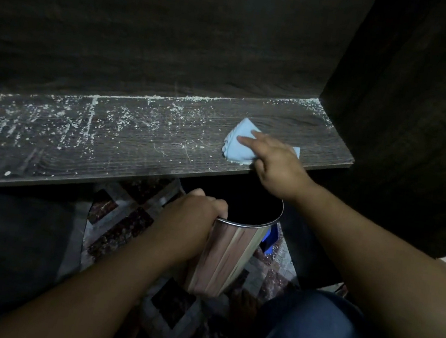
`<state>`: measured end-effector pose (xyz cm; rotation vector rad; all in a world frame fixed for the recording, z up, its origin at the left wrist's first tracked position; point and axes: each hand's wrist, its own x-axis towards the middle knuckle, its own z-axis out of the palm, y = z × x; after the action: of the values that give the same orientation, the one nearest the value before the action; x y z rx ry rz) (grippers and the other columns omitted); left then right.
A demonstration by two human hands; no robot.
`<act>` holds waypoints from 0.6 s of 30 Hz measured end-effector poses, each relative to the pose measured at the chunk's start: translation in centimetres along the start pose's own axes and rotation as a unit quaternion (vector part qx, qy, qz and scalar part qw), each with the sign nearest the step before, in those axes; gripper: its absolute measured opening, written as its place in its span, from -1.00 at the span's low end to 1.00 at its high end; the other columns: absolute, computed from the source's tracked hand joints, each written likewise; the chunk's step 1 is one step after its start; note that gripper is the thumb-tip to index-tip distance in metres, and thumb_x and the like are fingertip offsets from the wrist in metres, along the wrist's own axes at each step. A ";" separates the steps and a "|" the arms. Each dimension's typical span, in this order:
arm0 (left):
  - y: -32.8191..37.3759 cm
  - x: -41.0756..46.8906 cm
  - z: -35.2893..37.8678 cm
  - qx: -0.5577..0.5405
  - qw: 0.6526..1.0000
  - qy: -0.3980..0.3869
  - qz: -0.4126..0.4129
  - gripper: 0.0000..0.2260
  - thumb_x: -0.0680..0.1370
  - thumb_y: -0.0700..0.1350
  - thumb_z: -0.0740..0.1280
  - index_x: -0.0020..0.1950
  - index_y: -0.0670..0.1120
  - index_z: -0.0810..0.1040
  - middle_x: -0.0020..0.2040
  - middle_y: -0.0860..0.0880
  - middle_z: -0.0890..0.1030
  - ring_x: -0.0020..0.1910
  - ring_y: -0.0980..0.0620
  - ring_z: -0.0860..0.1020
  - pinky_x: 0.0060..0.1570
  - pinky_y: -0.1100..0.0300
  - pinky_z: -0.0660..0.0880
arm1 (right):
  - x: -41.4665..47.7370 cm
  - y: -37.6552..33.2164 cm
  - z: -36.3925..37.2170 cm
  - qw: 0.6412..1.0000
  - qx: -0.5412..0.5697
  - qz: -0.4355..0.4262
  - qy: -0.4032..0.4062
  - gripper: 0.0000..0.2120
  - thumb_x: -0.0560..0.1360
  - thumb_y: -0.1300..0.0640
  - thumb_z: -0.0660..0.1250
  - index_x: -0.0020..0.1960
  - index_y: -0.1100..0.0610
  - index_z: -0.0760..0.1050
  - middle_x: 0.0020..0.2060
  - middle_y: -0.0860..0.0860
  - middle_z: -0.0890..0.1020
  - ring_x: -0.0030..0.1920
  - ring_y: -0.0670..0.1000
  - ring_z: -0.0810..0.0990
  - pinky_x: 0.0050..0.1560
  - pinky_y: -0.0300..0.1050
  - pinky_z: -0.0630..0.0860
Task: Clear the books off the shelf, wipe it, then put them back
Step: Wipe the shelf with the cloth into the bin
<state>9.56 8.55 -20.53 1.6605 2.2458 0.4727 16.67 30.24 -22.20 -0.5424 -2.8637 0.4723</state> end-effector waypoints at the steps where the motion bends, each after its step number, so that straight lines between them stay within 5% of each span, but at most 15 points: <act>1: 0.0 0.0 0.1 0.002 1.000 0.002 0.006 -0.89 0.48 -0.16 0.29 -0.03 0.01 0.53 -0.31 0.16 0.33 0.00 0.05 0.45 -0.06 0.11 0.47 | -0.5 -0.3 -0.1 1.000 0.023 -0.010 -0.001 -0.48 0.49 0.23 0.15 0.45 0.03 0.36 0.43 0.13 0.37 0.43 0.14 0.32 0.42 0.03 0.22; 5: 0.0 0.3 0.5 -0.002 1.000 0.008 0.006 -0.88 0.46 -0.17 0.30 -0.05 0.00 0.53 -0.23 0.12 0.49 0.00 0.05 0.45 -0.07 0.11 0.48 | -0.8 -0.3 -2.3 0.989 0.126 0.050 0.053 -0.49 0.53 0.36 0.16 0.45 0.08 0.35 0.38 0.16 0.43 0.35 0.11 0.41 0.27 -0.35 0.22; 8: -0.2 0.6 0.7 0.000 1.000 0.003 -0.002 -0.89 0.45 -0.17 0.30 -0.07 0.01 0.52 -0.15 0.10 0.57 -0.02 0.06 0.44 -0.09 0.09 0.49 | 0.6 2.7 -4.0 0.984 0.076 0.117 0.108 -0.50 0.54 0.28 0.16 0.46 0.02 0.33 0.36 0.19 0.44 0.32 0.17 0.43 0.34 -0.14 0.30; 12: -0.5 0.8 1.0 0.002 1.000 0.001 -0.002 -0.87 0.46 -0.17 0.28 -0.05 0.03 0.52 -0.12 0.10 0.59 -0.02 0.06 0.43 -0.08 0.09 0.48 | 1.3 6.0 -3.1 0.983 -0.029 0.179 0.027 -0.50 0.57 0.13 0.13 0.49 -0.09 0.25 0.46 0.14 0.32 0.44 0.18 0.27 0.46 0.22 0.12; 18: -0.6 0.9 1.2 0.007 1.000 0.001 0.003 -0.85 0.47 -0.17 0.28 -0.01 0.04 0.52 -0.09 0.10 0.58 0.01 0.06 0.43 -0.04 0.08 0.47 | 1.0 2.8 -1.1 0.987 -0.079 0.138 0.024 -0.49 0.57 0.08 0.15 0.49 -0.20 0.21 0.53 0.03 0.18 0.48 0.15 0.18 0.41 0.11 0.07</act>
<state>9.34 9.31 -21.94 1.6745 2.2525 0.4617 16.89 33.37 -21.98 -0.9714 -2.8066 0.2694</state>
